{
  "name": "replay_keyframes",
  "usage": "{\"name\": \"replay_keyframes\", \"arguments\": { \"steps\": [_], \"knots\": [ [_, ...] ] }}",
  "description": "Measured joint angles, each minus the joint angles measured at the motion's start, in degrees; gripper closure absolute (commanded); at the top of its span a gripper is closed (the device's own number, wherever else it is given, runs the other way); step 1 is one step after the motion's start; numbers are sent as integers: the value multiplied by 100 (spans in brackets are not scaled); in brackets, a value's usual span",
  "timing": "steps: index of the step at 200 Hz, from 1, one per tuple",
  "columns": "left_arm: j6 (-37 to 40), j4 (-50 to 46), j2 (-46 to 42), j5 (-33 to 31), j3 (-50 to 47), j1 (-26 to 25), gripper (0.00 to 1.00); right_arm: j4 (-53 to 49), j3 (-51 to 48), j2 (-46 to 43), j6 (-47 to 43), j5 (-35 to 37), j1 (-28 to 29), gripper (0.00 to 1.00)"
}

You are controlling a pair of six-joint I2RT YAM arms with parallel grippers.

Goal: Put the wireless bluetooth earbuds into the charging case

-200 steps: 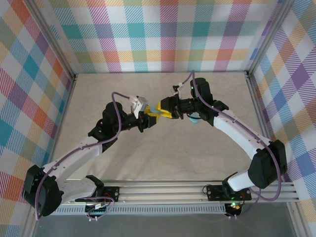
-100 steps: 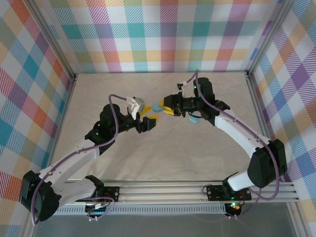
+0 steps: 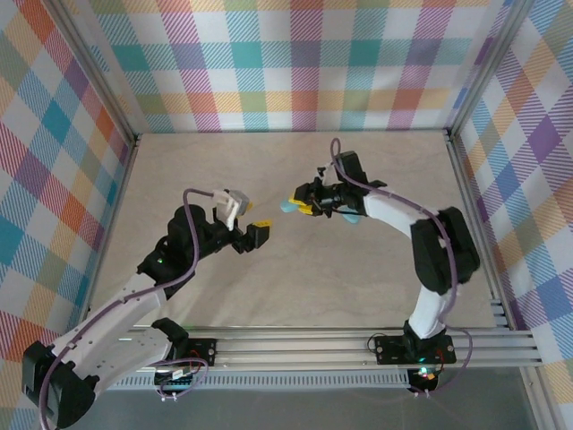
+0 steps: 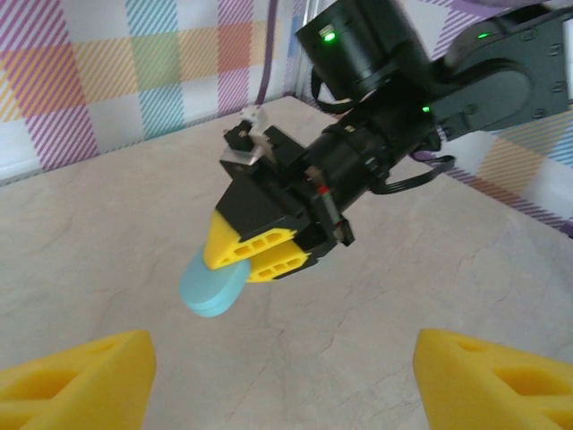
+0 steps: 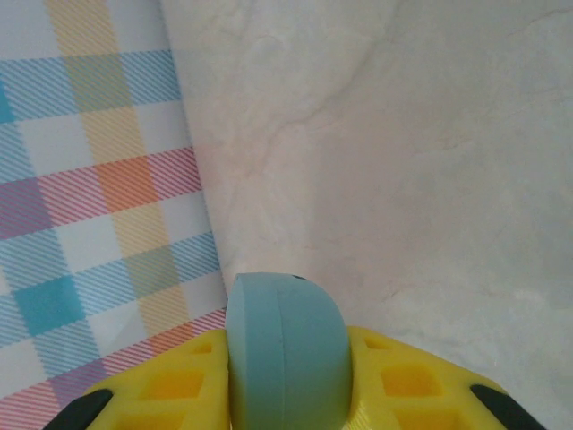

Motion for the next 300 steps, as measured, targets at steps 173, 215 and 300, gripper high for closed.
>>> {"name": "replay_keyframes", "arguments": {
  "steps": [173, 215, 300],
  "knots": [
    [4, -444, -702, -667, -378, 190, 20, -887, 2708, 2846, -745, 431, 568, 60],
    [-17, -437, -706, -671, -400, 216, 20, -1305, 2787, 2830, -1073, 597, 570, 53],
    [-116, -402, -573, -876, -367, 378, 2, -2343, 2787, 1891, -1871, 1589, 568, 52]
  ]
}}
